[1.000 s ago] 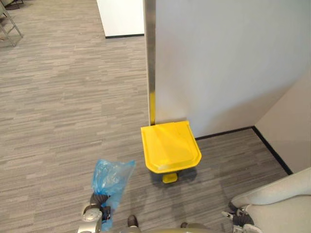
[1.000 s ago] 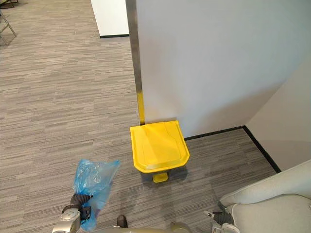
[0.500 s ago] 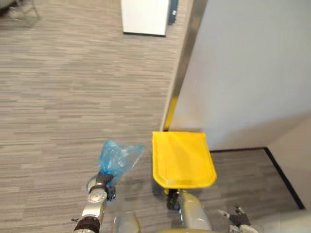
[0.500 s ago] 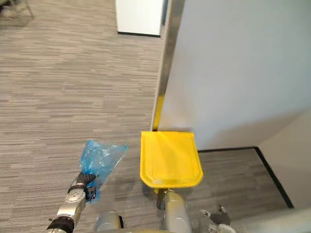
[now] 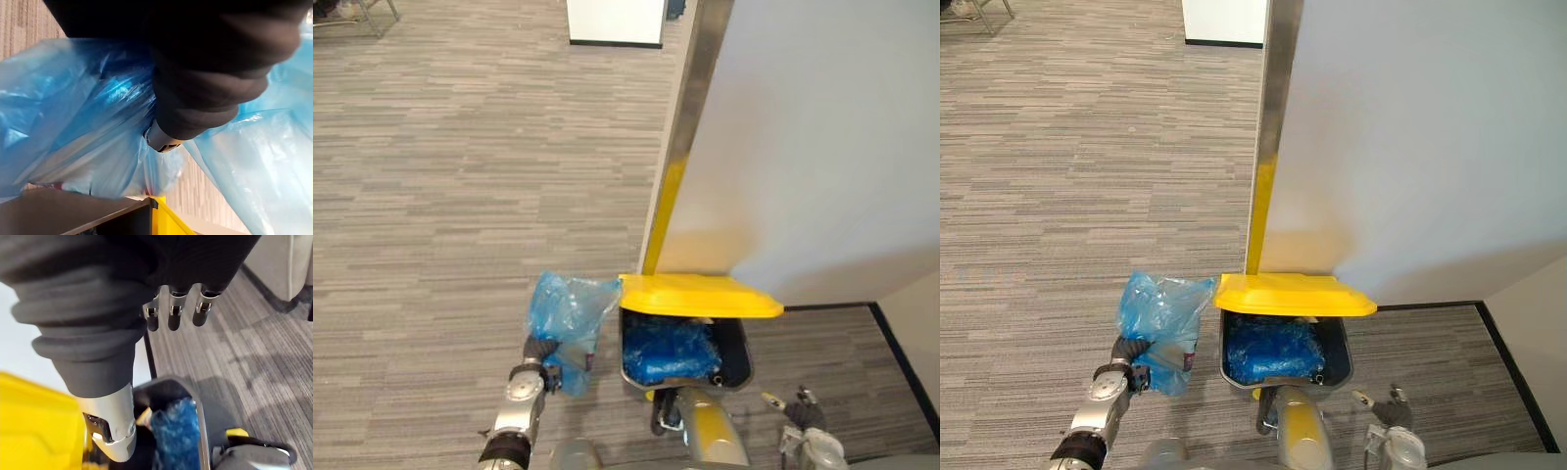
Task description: Gather rubbish on tea table into small bin, then transfer packed bag to large trash can.
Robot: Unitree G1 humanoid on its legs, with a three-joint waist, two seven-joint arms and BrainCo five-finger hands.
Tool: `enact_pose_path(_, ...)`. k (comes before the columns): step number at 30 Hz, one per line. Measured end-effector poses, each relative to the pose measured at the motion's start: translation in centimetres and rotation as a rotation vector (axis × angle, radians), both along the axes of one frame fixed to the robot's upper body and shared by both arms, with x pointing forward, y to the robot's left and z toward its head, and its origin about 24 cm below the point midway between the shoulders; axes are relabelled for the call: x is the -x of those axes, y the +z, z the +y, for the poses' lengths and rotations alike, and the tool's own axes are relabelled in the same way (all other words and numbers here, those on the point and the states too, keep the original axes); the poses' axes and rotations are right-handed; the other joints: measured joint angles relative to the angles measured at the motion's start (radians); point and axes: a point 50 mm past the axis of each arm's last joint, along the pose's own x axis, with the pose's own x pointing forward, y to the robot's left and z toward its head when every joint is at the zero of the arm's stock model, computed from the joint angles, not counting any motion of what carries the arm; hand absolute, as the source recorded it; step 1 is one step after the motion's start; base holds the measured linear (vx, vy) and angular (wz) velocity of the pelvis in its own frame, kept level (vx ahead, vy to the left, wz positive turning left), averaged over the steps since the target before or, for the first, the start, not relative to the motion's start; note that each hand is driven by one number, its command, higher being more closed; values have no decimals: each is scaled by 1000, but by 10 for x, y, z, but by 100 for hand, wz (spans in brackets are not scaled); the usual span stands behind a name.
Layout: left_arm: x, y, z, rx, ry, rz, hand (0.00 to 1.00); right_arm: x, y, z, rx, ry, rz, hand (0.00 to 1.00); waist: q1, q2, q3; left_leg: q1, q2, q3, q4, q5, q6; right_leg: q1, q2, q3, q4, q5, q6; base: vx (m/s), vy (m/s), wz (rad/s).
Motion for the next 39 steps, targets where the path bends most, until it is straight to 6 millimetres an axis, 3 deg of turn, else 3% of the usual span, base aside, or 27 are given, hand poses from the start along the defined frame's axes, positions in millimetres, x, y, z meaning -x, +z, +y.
enact_pose_path(1, 0, 0, -1, -1, -6, -1, 100, -7, 3, 7, -1, 41, -21, 0, 4, 1, -2, -9, -1, 0, 0, 0, 0, -10, 1, 4, 1, 1, -1, -106, -109, -5)
enact_pose_path(3, 1, 2, -4, -12, -40, -10, 100, -43, 23, 41, -6, 218, -149, 0, 23, -15, -18, -36, -15, -14, -30, 5, -9, -52, 15, 38, -8, 8, -4, -62, -161, 8)
enact_pose_path(5, -1, 3, -10, -25, -71, -17, 100, -68, 38, 61, -8, 309, -234, 0, 27, -14, -20, -55, -23, -39, -68, 12, -16, -69, 20, 35, -31, 16, 5, 1, -174, 23)
enact_pose_path(7, -3, 3, -17, -27, -91, -25, 100, -104, 65, 88, -2, 420, -364, 0, 28, -14, -22, -85, -35, -66, -104, 46, -38, -94, 31, 21, -77, 36, 11, 19, -155, 22)
enact_pose_path(8, -6, 5, -20, -21, -89, -33, 100, -123, 80, 98, 18, 467, -421, 0, 42, -13, -21, -130, -42, -66, -23, 45, -37, -115, 36, 9, -82, 48, -7, -3, -153, 11)
enact_pose_path(10, -11, 7, -23, -20, -86, -47, 100, -142, 96, 103, 58, 497, -472, 0, 49, 10, -16, -158, -46, -65, -15, 54, -20, -123, 56, -16, -83, 48, -6, -48, -138, 9)
enact_pose_path(11, -14, 9, -18, -41, -90, -56, 100, -152, 101, 106, 77, 515, -478, 0, 61, -9, -15, -163, -44, -75, -30, 63, -12, -134, 61, -13, -82, 50, -4, -42, -130, 18)
enact_pose_path(13, -16, 10, -13, -57, -91, -52, 100, -162, 109, 102, 117, 529, -488, 0, 66, -11, -11, -168, -46, -93, -56, 76, -17, -137, 62, -16, -101, 61, -6, -14, -135, 17)
enact_pose_path(16, -29, 21, -3, -96, -98, -90, 100, -193, 143, 74, 278, 535, -538, 0, 76, 5, 13, -189, -49, -116, -109, 108, -27, -138, 65, -42, -165, 89, -12, -20, -98, 25)
enact_pose_path(18, -50, 41, 3, -108, -99, -170, 100, -219, 181, 56, 384, 509, -596, 0, 76, 5, 42, -211, -56, -131, -76, 113, -30, -137, 73, -57, -208, 109, -22, -19, -80, 11)
enact_pose_path(20, -70, 58, 0, -105, -116, -239, 100, -230, 206, 51, 428, 500, -645, 0, 74, 7, 59, -225, -65, -111, -15, 103, -17, -136, 90, -59, -222, 125, -34, -68, -47, -8)
enact_pose_path(22, -94, 87, -6, -121, -172, -343, 100, -238, 220, 53, 456, 515, -666, 0, 70, -15, 92, -236, -59, -105, -12, 90, -4, -130, 91, -59, -223, 136, -39, -122, -59, -3)
enact_pose_path(25, -83, 110, -22, -114, -271, -494, 100, -238, 223, 51, 484, 533, -666, 0, 51, -1, 111, -240, -55, -122, -9, 90, -4, -116, 93, -70, -240, 149, -19, -77, -60, 9)
enact_pose_path(27, -66, 114, -43, -48, -366, -532, 100, -237, 232, 29, 544, 510, -658, 0, 47, 27, 129, -246, -46, -156, -3, 89, -5, -97, 94, -103, -252, 148, -20, -25, -60, 50)
enact_pose_path(28, -61, 115, -59, -4, -458, -530, 100, -235, 238, 11, 581, 486, -643, 0, 48, 34, 137, -263, -48, -188, 0, 91, -7, -97, 81, -138, -247, 139, -35, -12, -71, 64)
enact_pose_path(31, -68, 128, -88, 54, -605, -572, 100, -233, 243, -5, 605, 475, -629, 0, 31, 37, 142, -320, -64, -217, 114, 87, -1, -111, 60, -197, -216, 111, -79, -28, -50, 67)
enact_pose_path(32, -73, 137, -98, 77, -647, -602, 100, -232, 243, -5, 602, 482, -632, 0, 21, 37, 143, -342, -68, -203, 152, 70, 17, -121, 52, -212, -200, 106, -86, -104, -13, 43)
enact_pose_path(35, -94, 167, -129, 86, -749, -704, 100, -231, 254, 0, 588, 493, -692, 0, 13, 8, 190, -360, -65, -185, 145, 47, 15, -147, 30, -199, -155, 103, -62, -136, -38, 13)
enact_pose_path(37, -108, 169, -139, 67, -770, -694, 100, -232, 261, 6, 592, 509, -730, 0, -1, 2, 209, -358, -66, -179, 154, 50, 7, -151, 33, -193, -163, 105, -51, -105, -32, -3)
enact_pose_path(39, -133, 159, -142, 2, -722, -604, 100, -234, 273, 18, 607, 550, -783, 0, -6, -7, 224, -376, -49, -154, 204, 39, 14, -169, 69, -165, -165, 111, -45, -103, -11, -54)
